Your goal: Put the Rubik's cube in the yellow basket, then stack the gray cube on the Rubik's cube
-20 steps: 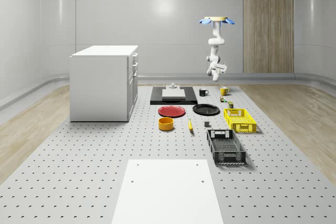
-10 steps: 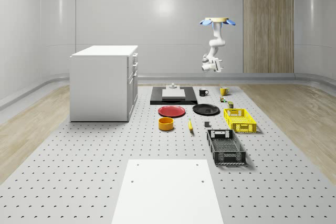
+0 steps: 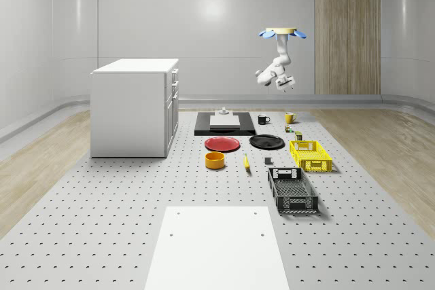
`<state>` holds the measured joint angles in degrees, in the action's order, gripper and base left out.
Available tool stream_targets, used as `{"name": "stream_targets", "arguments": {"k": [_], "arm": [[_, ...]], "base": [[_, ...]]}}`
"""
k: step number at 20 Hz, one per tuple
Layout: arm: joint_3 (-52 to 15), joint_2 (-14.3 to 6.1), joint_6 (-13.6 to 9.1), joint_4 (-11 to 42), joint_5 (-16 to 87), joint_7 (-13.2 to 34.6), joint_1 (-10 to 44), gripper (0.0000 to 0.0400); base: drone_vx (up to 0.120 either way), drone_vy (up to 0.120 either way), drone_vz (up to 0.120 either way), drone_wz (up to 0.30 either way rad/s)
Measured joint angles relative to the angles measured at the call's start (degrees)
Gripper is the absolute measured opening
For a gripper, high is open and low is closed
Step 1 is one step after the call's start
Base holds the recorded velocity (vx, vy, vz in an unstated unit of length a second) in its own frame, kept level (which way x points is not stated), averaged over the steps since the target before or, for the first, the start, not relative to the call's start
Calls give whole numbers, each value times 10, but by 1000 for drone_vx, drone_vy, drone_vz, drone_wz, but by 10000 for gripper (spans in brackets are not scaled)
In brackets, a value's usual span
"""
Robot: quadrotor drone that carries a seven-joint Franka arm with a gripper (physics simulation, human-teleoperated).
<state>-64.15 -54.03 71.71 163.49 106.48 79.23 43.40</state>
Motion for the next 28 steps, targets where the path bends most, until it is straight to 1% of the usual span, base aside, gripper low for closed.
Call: {"name": "stream_targets", "arguments": {"k": [2,5,7,10,11,14,15,16,22,25,26,28], "arm": [[-21,-13,-19,11,31,28,42,400],[-44,-30,-38,19,56,58,88,400],[-54,-39,-45,22,65,72,109,400],[-65,-52,-49,24,71,87,131,400],[-68,-56,-49,24,71,91,137,400],[-75,-67,-47,24,71,100,150,400],[-77,-71,-46,24,70,103,153,400],[-79,-74,-44,24,69,105,156,400],[-88,-94,-32,23,62,115,169,400],[-91,-103,-24,23,57,119,173,400],[-93,-106,-22,23,56,121,175,400],[-95,-112,-17,22,53,123,177,400]], "base": [[60,0,-120,0],[120,0,-120,0],[120,0,-120,0],[120,0,-120,0],[120,0,-120,0],[0,0,-120,0],[0,-120,-120,0],[0,-80,-120,0],[0,0,-120,0],[0,-120,-120,0],[0,0,-120,0],[120,0,-120,0]]}}
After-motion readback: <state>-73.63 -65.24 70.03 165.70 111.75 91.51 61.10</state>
